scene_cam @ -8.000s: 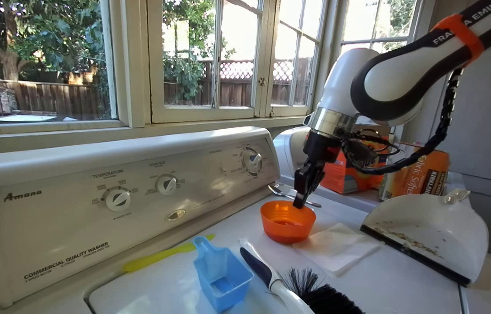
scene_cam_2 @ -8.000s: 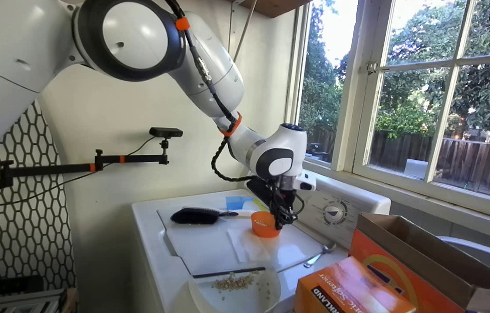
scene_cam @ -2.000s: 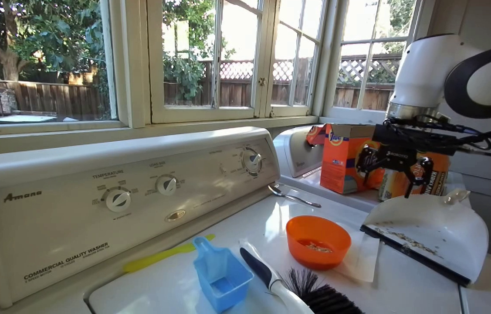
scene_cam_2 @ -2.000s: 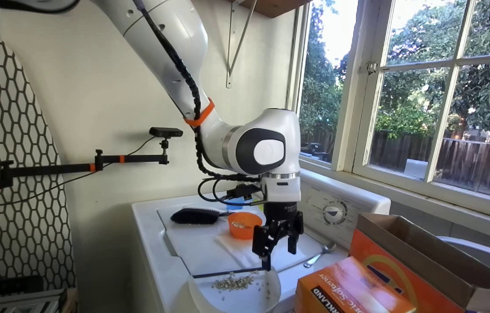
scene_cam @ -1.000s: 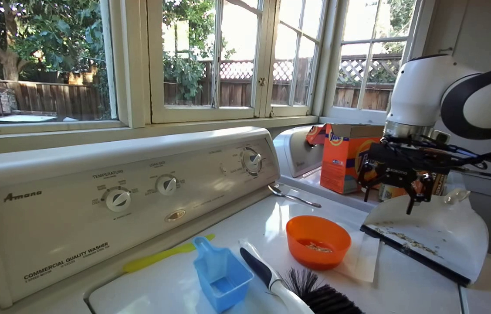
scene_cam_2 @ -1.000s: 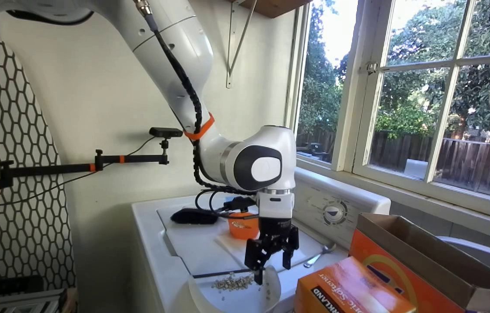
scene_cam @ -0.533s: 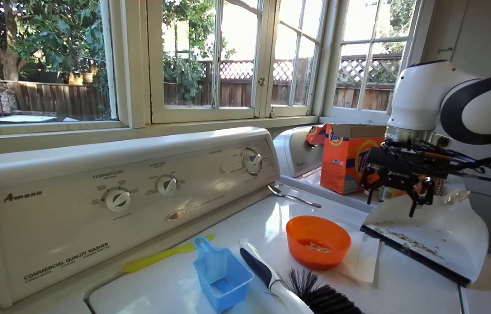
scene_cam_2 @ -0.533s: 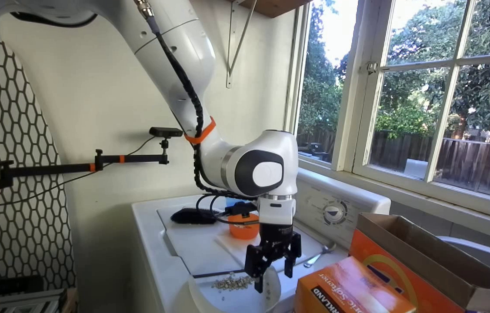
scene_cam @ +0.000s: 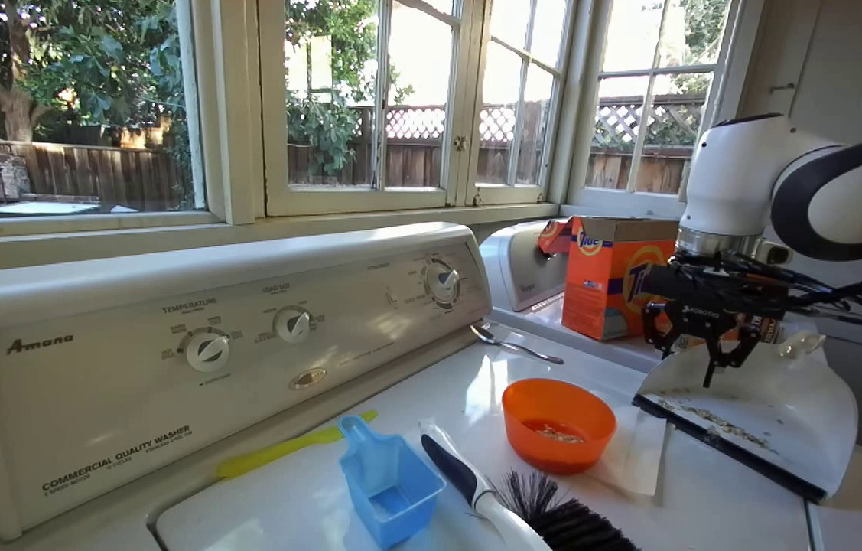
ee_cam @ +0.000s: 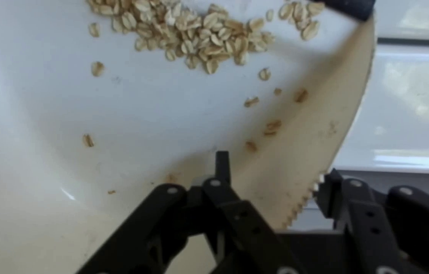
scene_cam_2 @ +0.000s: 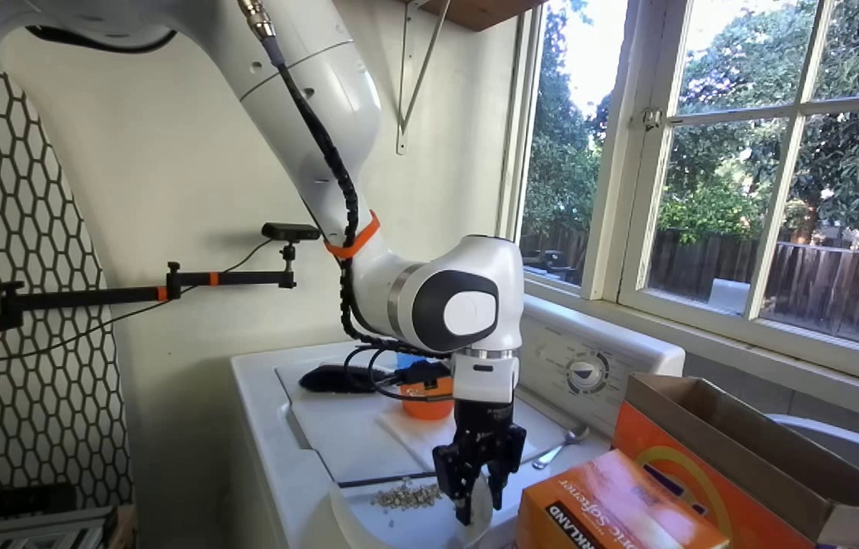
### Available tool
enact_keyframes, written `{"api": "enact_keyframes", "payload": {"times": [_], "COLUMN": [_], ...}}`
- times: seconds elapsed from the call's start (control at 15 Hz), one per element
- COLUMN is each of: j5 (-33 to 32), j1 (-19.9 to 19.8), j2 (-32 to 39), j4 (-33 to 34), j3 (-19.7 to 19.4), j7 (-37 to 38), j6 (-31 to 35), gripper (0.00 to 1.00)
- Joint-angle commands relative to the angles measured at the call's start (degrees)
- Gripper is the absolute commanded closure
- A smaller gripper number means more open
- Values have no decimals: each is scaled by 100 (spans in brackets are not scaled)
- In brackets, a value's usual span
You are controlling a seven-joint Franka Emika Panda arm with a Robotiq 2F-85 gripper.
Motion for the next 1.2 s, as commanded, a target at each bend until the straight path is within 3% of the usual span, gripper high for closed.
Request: {"api": "enact_keyframes", "payload": {"times": [0.0, 0.33, 0.47, 0.53, 1.13], "j5": [-150, -165, -164, -159, 155], "j1": [86, 100, 105, 107, 39], "j2": [55, 65, 67, 70, 56], "j4": [-32, -10, -1, 5, 41], "j3": [-75, -91, -95, -95, -4], "j7": [207, 216, 226, 229, 428], "j6": [126, 116, 113, 111, -82], "gripper": [68, 74, 84, 98, 99]}}
